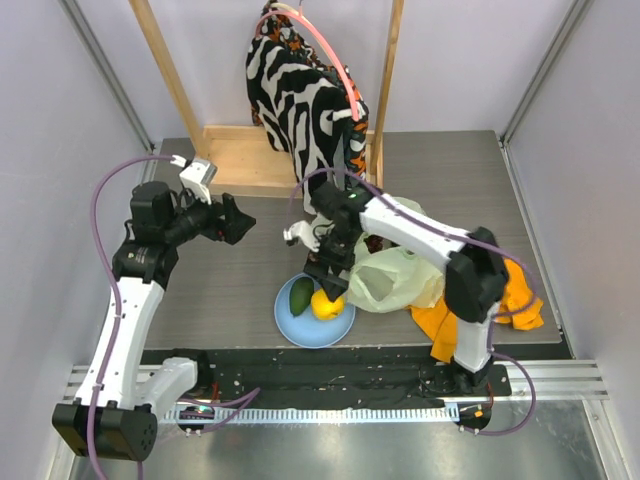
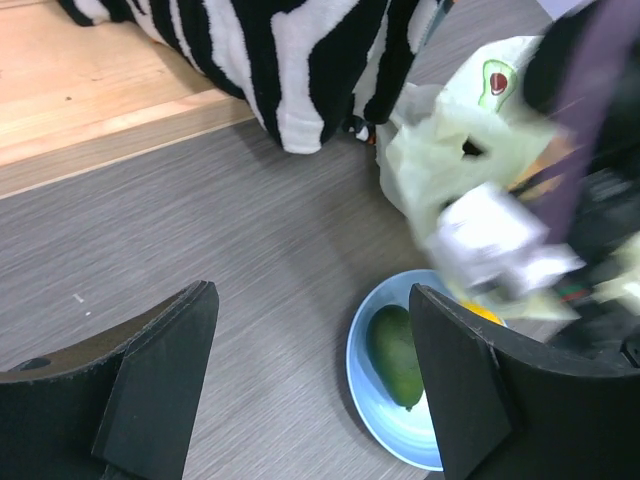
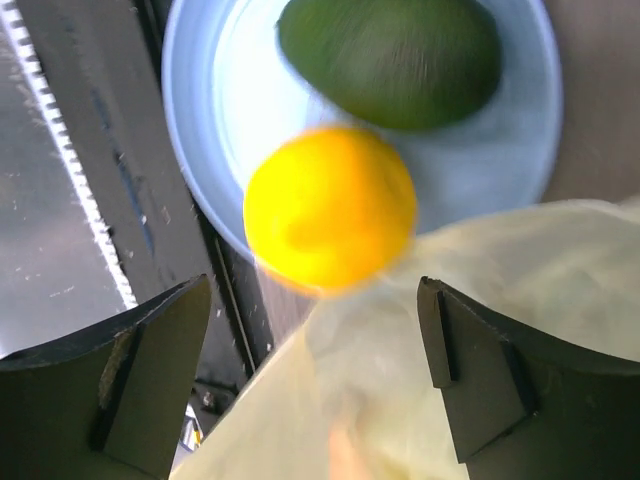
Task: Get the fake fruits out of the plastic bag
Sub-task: Place the fake fruit on the plate, then adjust the plastic bag at the center of the board.
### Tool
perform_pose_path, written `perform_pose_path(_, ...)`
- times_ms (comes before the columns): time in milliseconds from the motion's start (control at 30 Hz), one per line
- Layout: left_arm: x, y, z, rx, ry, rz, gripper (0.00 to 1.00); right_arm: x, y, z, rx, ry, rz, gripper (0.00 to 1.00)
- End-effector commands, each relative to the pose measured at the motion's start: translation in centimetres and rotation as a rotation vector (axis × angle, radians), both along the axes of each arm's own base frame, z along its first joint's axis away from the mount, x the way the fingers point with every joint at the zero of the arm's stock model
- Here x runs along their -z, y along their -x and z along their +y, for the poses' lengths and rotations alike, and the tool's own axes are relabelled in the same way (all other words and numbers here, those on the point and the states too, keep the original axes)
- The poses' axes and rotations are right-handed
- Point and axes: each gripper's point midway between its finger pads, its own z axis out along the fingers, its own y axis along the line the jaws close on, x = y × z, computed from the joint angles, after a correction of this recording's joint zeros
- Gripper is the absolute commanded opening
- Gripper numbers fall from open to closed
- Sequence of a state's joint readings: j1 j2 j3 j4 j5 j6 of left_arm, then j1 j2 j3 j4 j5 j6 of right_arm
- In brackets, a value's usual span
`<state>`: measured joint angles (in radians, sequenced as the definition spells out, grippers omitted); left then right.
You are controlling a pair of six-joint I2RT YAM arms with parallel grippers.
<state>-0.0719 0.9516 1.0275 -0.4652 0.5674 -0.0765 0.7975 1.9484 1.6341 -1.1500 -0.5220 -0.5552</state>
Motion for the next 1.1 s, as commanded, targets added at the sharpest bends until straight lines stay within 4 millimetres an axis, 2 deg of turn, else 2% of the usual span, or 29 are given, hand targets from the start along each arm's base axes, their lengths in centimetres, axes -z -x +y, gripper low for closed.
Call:
perform_pose_path(0, -0.6, -0.4, -1.9, 0.086, 0.034, -0.026, 0.82, -8.8, 0.9, -3.3, 0.012, -0.101, -0.167, 0.92)
perform_pose_path(33, -0.2, -0.5, -2.2, 0.101, 0.031, -0.014, 0.82, -9.9, 1.0, -3.9, 0.022, -0.125, -0.207, 0.92)
perform_pose_path(67, -0.1, -0.4, -2.8, 0.126, 0.028, -0.015, 0.82, -9.1, 1.0, -4.7, 0.032, -0.100, -0.216, 0.93)
perform_pose_path(200, 0.9, -0.3, -4.5, 0.202, 0.004, 0.020, 0.82, -8.3, -1.2, -6.7, 0.091, -0.067, -0.267, 0.90)
perform_pose_path(400, 2.8, 0.3, -6.3, 0.321, -0.146, 0.041, 0.81, -10.7, -8.1, -10.8, 0.282, -0.076, -0.403, 0.81)
perform_pose_path(467, 3.2, 0.2, -6.7, 0.336, -0.176, 0.048, 0.81, -10.8, -9.0, -11.6, 0.291, -0.053, -0.448, 0.77)
perform_pose_path(500, 3.8, 0.3, -6.9, 0.346, -0.183, 0.081, 0.81, -10.9, -8.8, -11.8, 0.282, -0.052, -0.462, 0.73)
perform_pose_path(533, 3.5, 0.1, -7.0, 0.347, -0.187, 0.080, 0.81, -10.8, -8.7, -12.0, 0.263, -0.051, -0.473, 0.71)
perform_pose_path(567, 3.6, 0.0, -7.1, 0.347, -0.192, 0.087, 0.81, -9.6, -8.6, -12.3, 0.262, -0.037, -0.471, 0.70)
perform_pose_path(600, 4.0, -0.3, -7.1, 0.347, -0.201, 0.098, 0.81, -9.4, -8.4, -12.8, 0.271, -0.029, -0.492, 0.69)
perform_pose_path(633, 4.0, -0.6, -7.1, 0.342, -0.209, 0.095, 0.81, -7.3, -7.7, -13.8, 0.275, 0.025, -0.473, 0.68)
perform_pose_path(700, 4.4, -1.2, -7.1, 0.343, -0.227, 0.097, 0.80, -6.0, -7.4, -14.8, 0.273, 0.057, -0.495, 0.66)
perform_pose_path(733, 4.4, -1.3, -7.2, 0.352, -0.230, 0.092, 0.81, -4.2, -6.5, -15.8, 0.267, 0.110, -0.473, 0.66)
perform_pose_path(833, 4.1, -1.5, -8.4, 0.394, -0.243, 0.065, 0.80, -2.3, -5.1, -16.9, 0.249, 0.137, -0.462, 0.65)
perform_pose_path(900, 3.9, -1.3, -9.2, 0.426, -0.255, 0.045, 0.81, -2.2, -4.4, -17.0, 0.259, 0.129, -0.449, 0.65)
perform_pose_path(1000, 3.6, -1.0, -10.8, 0.477, -0.280, 0.002, 0.81, -2.0, -2.1, -17.5, 0.224, 0.150, -0.417, 0.65)
perform_pose_path(1067, 3.7, -0.9, -11.9, 0.498, -0.262, -0.006, 0.81, -1.7, 0.7, -18.4, 0.170, 0.164, -0.364, 0.65)
